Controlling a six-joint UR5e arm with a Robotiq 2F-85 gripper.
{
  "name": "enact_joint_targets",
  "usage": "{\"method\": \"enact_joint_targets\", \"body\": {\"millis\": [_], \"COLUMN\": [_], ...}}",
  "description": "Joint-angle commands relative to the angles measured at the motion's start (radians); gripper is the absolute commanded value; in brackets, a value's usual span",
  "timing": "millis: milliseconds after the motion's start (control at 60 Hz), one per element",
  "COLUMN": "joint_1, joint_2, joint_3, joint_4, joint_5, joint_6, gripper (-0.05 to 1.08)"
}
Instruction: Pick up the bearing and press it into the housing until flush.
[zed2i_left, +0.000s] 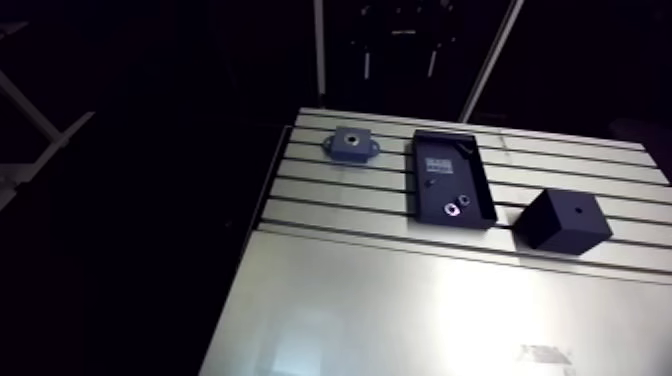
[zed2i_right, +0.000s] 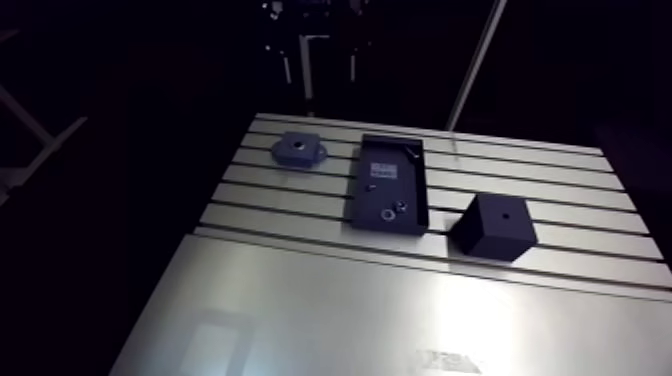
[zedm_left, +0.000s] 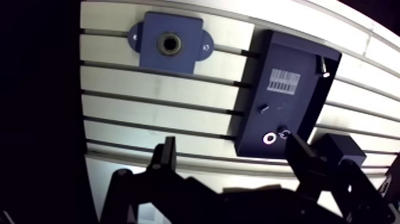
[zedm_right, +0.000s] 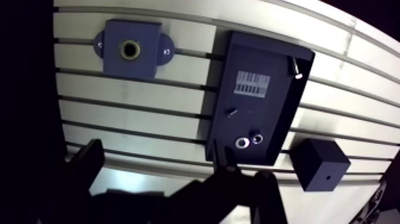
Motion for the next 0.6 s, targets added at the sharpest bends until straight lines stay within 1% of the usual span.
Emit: {"method": "enact_joint_targets", "body": {"millis": [17,167,350,450,600], "joint_1": [-0.174,-0.177,-0.176,-0.174,-0.173], "joint_2": [-0.222,-0.250,-0.257,-0.287,-0.291], "joint_3": [0.014,0.014,0.022,0.038,0.052], "joint_4": [0.112,0.113,0.118,0.110,0.106], "joint_5": [0.003,0.010,0.009,0.006,0.009], "joint_6": [-0.095,-0.095,-0.095,-0.093,-0.092], "gripper": [0.01,0.01,0.01,0.01,0.01]}}
